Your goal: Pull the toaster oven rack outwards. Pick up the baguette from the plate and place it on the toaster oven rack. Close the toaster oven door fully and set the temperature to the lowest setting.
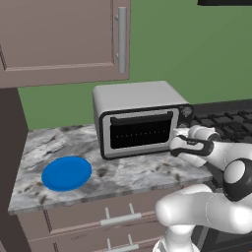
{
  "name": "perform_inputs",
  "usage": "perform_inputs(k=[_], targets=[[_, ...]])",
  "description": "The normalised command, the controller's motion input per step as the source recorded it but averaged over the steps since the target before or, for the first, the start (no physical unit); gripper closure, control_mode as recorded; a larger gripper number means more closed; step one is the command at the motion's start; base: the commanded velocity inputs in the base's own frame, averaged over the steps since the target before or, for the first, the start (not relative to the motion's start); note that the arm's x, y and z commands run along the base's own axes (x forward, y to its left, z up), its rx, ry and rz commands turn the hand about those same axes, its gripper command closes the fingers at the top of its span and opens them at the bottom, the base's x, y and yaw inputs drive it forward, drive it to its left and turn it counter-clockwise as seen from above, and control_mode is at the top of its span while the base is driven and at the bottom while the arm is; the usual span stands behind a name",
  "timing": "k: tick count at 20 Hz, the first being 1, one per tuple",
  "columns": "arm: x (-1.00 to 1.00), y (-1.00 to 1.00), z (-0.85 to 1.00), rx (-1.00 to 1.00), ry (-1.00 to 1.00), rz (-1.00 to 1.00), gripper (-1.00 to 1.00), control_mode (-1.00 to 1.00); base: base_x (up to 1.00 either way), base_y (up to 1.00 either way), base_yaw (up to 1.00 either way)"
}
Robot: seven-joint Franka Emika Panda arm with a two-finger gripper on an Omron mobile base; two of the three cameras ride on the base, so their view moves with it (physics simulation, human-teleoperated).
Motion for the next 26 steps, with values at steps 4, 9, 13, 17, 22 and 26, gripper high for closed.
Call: perform_inputs(k=[4,9,13,17,22,26], targets=[[0.00,0.17,-0.01,0.00,0.00,0.00,-1.00,-1.00,0.00,0.00,0.00],[0.14,-0.05,0.00,0.00,0.00,0.00,-1.00,-1.00,0.00,0.00,0.00],[0.14,-0.01,0.00,0.00,0.00,0.00,-1.00,-1.00,0.00,0.00,0.00],[0.01,0.00,-0.04,0.00,0.00,0.00,-1.00,-1.00,0.00,0.00,0.00],[0.05,0.00,-0.11,0.00,0.00,0.00,-1.00,-1.00,0.00,0.00,0.00],[0.25,-0.08,-0.01,0.00,0.00,0.00,-1.00,-1.00,0.00,0.00,0.00]])
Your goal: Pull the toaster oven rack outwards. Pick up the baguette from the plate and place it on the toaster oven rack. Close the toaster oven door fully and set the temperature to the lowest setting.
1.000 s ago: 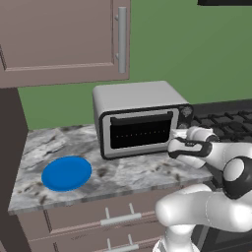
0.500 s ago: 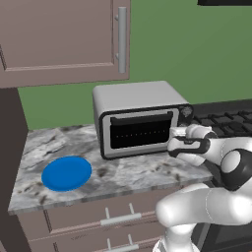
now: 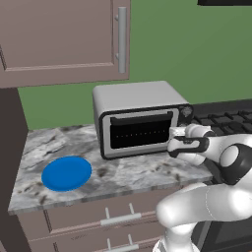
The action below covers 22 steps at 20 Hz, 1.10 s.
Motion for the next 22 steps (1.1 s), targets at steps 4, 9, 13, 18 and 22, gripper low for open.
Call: perform_inputs(k=[4,9,13,18,22], targets=[[0.10,-0.01,-0.06,0.00,0.00,0.00,-1.00,-1.00,0.00,0.00,0.00],[0.00,0.00,-0.03,0.00,-0.05,0.00,-1.00,-1.00,0.00,0.00,0.00],[0.00,0.00,0.00,0.00,0.00,0.00,-1.00,-1.00,0.00,0.00,0.00],[0.01,0.00,0.00,0.00,0.00,0.00,1.00,-1.00,0.00,0.00,0.00],[0.00,0.00,0.00,0.00,0.00,0.00,1.00,-1.00,0.00,0.00,0.00]])
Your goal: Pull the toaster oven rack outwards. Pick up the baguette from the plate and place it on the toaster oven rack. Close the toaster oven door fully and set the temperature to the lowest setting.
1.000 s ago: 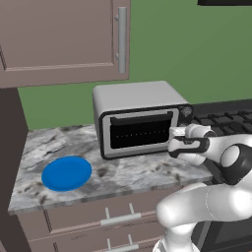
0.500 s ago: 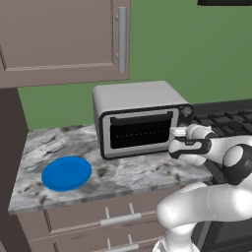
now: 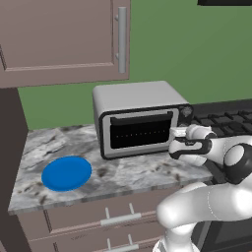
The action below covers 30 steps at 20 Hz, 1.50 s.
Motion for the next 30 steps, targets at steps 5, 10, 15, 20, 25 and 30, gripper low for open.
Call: perform_inputs(k=[5,10,15,20,25,30], targets=[[0.00,0.00,0.00,-0.01,0.00,0.00,1.00,-1.00,0.00,0.00,0.00],[0.00,0.00,0.03,-0.13,0.00,0.00,1.00,-1.00,0.00,0.00,0.00],[0.00,0.00,0.16,-0.30,0.00,0.01,1.00,-1.00,0.00,0.00,0.00],[0.00,0.11,0.07,-0.41,0.00,0.00,1.00,-1.00,0.00,0.00,0.00],[0.00,0.51,0.00,-0.53,0.03,-0.03,1.00,-1.00,0.00,0.00,0.00],[0.00,0.64,0.00,-0.62,0.01,-0.01,1.00,-1.00,0.00,0.00,0.00]])
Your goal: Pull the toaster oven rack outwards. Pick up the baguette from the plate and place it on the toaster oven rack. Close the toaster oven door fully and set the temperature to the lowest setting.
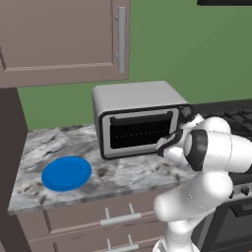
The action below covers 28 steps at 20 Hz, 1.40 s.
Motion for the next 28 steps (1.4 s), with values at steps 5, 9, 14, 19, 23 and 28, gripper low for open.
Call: perform_inputs(k=[5,9,14,19,23,28], targets=[[0.05,0.58,0.00,-0.67,0.07,0.00,1.00,-1.00,0.00,0.00,0.00],[0.07,0.82,-0.02,-0.75,0.10,0.00,1.00,-1.00,0.00,0.00,0.00],[0.00,0.92,-0.11,-0.79,0.11,-0.06,1.00,-1.00,0.00,0.00,0.00],[0.13,0.93,-0.01,-0.78,0.24,-0.11,1.00,-1.00,0.00,0.00,0.00],[0.05,1.00,0.00,-0.92,0.06,-0.08,1.00,-1.00,0.00,0.00,0.00],[0.00,0.91,-0.17,-1.00,-0.01,-0.07,1.00,-1.00,0.00,0.00,0.00]])
